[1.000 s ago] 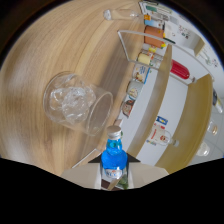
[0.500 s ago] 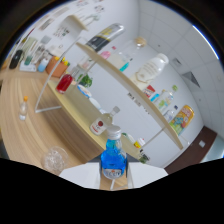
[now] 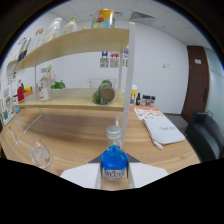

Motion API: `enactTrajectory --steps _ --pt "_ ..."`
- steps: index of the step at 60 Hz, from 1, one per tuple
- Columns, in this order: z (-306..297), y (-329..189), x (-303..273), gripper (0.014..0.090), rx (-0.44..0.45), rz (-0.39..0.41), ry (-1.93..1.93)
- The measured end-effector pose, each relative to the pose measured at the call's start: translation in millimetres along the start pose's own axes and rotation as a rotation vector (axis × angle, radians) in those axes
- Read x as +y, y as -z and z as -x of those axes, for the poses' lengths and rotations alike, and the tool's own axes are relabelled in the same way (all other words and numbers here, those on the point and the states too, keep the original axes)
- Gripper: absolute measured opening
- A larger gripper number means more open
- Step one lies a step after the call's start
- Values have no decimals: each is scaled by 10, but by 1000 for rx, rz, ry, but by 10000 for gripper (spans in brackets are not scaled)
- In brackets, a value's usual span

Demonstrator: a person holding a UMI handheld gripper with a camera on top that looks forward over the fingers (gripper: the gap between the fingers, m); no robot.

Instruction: Make me a cup of Mount Fuji.

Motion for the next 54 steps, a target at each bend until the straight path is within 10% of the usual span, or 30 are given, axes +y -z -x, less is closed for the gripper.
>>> enactTrajectory --steps 43,54 --pt "-176 -309 677 373 -17 196 -79" --pt "-250 -131 753 502 45 229 -60"
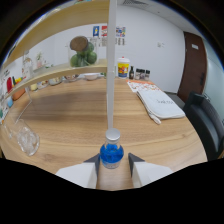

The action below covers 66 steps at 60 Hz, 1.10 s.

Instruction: Make me a cup of Mount Fuji.

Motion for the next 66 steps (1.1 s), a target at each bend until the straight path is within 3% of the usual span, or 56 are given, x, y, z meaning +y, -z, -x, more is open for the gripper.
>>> enactTrajectory --steps 1,4,7,15,24,41,54,66 --pt "7 27 -9 540 4 3 0" --pt "29 139 -24 765 13 0 -11" --pt "52 276 -70 846 29 -14 -27" --pt "273 706 -313 852 67 -83 -56" --pt "914 1052 -558 852 35 -142 -69" --pt "2197 1236 -987 858 -37 -109 -72" --pt "2844 1847 -1965 862 -93 -174 -49" --pt "3204 2245 -3026 862 -140 -336 -45"
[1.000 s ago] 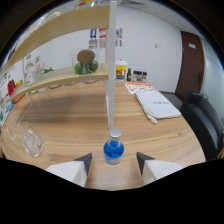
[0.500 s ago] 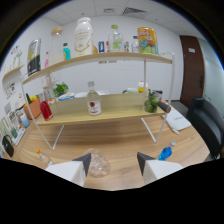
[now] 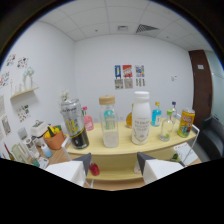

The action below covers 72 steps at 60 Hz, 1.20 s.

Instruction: Make me a cup of Mount Fuji.

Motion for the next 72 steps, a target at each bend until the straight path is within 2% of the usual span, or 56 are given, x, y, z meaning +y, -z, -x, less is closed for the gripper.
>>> enactTrajectory --steps 9,20,25,31,45,60,67,72 --pt "136 -346 -440 856 11 -112 15" --pt "127 -812 -571 737 41 -139 19" --pt "190 -1001 -541 644 17 -128 23" --pt "73 -1105 -525 442 69 -135 42" --pt "62 -1008 -543 418 78 -142 44" --pt "162 -344 -749 415 52 -238 45" --pt "190 -90 -475 412 31 -249 26" --pt "168 -38 -48 410 35 -219 47"
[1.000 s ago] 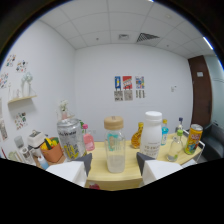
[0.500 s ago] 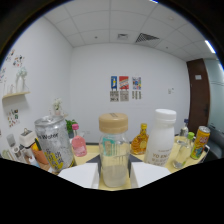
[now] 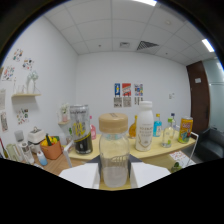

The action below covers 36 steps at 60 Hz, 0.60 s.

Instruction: Make me a cup of Mount Fuji.

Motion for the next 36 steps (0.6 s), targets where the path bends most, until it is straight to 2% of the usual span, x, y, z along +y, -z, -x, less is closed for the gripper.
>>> enactTrajectory --steps 20,36 --pt "-12 96 2021 412 -29 211 -103" --pt "22 14 2499 410 -106 283 -665"
